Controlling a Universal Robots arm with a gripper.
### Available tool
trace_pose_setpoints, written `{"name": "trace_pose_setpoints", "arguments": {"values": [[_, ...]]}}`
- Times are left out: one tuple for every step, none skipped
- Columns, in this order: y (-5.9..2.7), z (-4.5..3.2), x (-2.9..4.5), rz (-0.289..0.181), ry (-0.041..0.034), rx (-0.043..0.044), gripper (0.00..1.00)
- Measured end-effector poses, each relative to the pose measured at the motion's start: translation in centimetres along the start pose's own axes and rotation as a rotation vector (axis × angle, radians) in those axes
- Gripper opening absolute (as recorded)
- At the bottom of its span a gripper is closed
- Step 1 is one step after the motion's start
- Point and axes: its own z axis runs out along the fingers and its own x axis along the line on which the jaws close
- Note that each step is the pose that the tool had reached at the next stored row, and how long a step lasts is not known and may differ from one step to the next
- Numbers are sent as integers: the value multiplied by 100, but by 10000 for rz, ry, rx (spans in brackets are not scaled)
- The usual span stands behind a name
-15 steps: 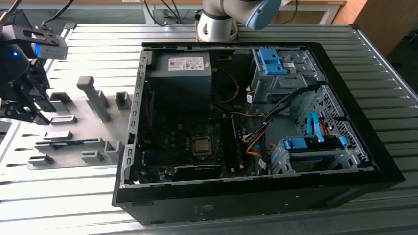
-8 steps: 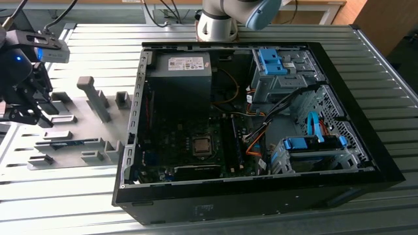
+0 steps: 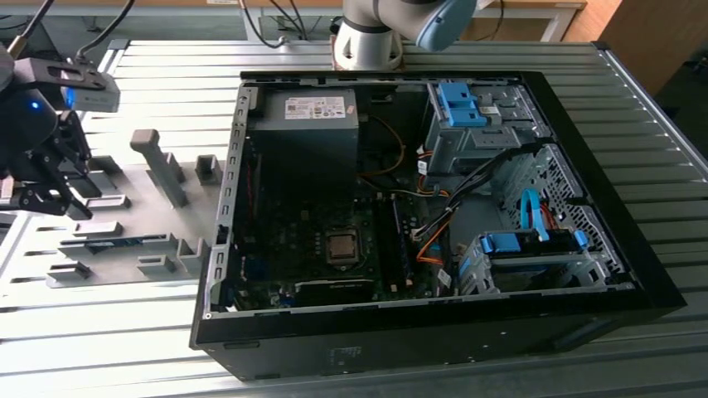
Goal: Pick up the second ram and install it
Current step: 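Pick up the second ram and move it above second insertion slot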
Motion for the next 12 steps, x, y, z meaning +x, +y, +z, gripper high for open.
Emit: {"name": "trace_pose_setpoints", "arguments": {"values": [[7,19,1,8,0,0,40],[10,37,3,14,0,0,40],[14,55,5,20,0,0,40],[17,73,8,28,0,1,40],[20,91,11,36,0,0,40],[23,110,14,41,0,0,40],[23,128,17,41,0,0,40],[23,146,21,41,0,0,40],[24,163,24,40,1,-1,40],[24,182,26,40,0,-1,40],[24,200,27,40,0,0,40],[25,212,27,40,0,1,40]]}}
